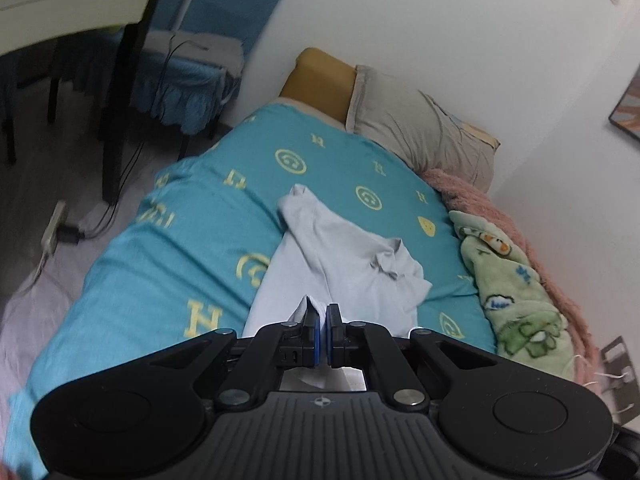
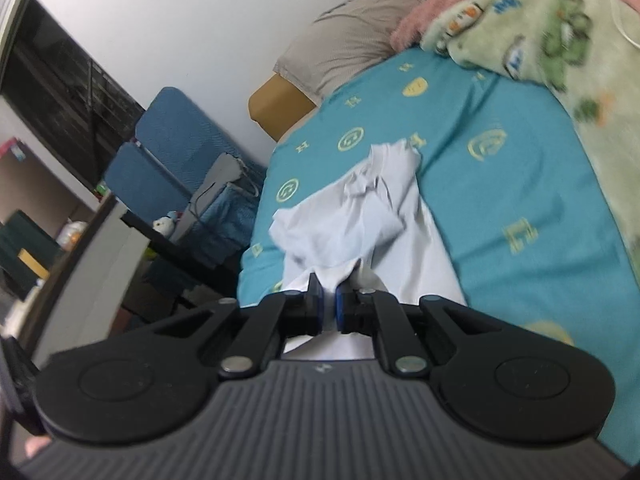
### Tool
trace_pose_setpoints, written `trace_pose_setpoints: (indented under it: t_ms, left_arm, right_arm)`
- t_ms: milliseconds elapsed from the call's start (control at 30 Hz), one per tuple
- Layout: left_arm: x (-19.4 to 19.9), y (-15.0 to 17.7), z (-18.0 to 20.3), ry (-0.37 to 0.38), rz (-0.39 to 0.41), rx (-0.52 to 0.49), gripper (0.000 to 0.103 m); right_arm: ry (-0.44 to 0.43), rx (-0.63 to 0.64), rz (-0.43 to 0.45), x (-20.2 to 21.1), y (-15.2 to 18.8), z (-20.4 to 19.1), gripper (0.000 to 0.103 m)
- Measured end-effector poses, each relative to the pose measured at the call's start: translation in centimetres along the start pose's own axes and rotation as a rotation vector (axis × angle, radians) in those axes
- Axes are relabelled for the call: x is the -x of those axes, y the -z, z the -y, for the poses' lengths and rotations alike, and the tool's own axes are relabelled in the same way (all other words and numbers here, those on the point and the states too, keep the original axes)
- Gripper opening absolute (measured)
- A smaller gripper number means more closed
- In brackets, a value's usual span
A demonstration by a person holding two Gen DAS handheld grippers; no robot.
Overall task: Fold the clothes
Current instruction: 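Grasp the hem with both grippers and fold it up toward the collar, then open both grippers and release the folded hem on the shirt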
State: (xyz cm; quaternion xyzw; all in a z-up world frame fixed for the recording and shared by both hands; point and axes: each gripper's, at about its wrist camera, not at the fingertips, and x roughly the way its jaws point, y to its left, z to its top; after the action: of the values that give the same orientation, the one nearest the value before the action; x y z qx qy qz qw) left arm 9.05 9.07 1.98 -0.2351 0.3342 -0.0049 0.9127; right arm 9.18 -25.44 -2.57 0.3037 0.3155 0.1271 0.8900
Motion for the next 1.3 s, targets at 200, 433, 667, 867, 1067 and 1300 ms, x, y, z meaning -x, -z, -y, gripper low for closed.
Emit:
trace_pose_setpoints:
  t_ms: [200, 433, 667, 867, 1067, 1300]
  left_arm:
    - [-7.4, -1.1, 0.7, -0.030, 0.018, -0.089, 0.003]
    - [-16.4, 0.8, -0.7, -0.097, -0.013, -0.217, 0.004]
    - [-19.4, 2.4, -0.7, -0.131, -0.057, -0.347, 0.006]
    - [-15.8, 3.0, 0.5, -0.120, -0.008, -0.418, 0.053]
    - [-9.8, 4.3, 2.2, -0.083, 0.043, -0.488, 0.068]
    - [-1.6, 7.1, 2.3, -0.024, 0.109, -0.485, 0.083]
  right_arm:
    - [0.031, 0.065, 0.011, -6.9, -1.5, 1.9, 0.009]
    - [0.101, 0.168, -0.035, -14.5, -0.5, 4.1, 0.010]
    - [0.190, 0.285, -0.078, -17.4, 0.9, 3.9, 0.011]
    - [0.193, 0.300, -0.045, -15.1, 0.7, 2.3, 0.033]
    - [0.171, 0.336, 0.049, -9.3, 1.4, -0.3, 0.080]
    - [0.137, 0.369, 0.104, -3.4, 3.2, -2.6, 0.080]
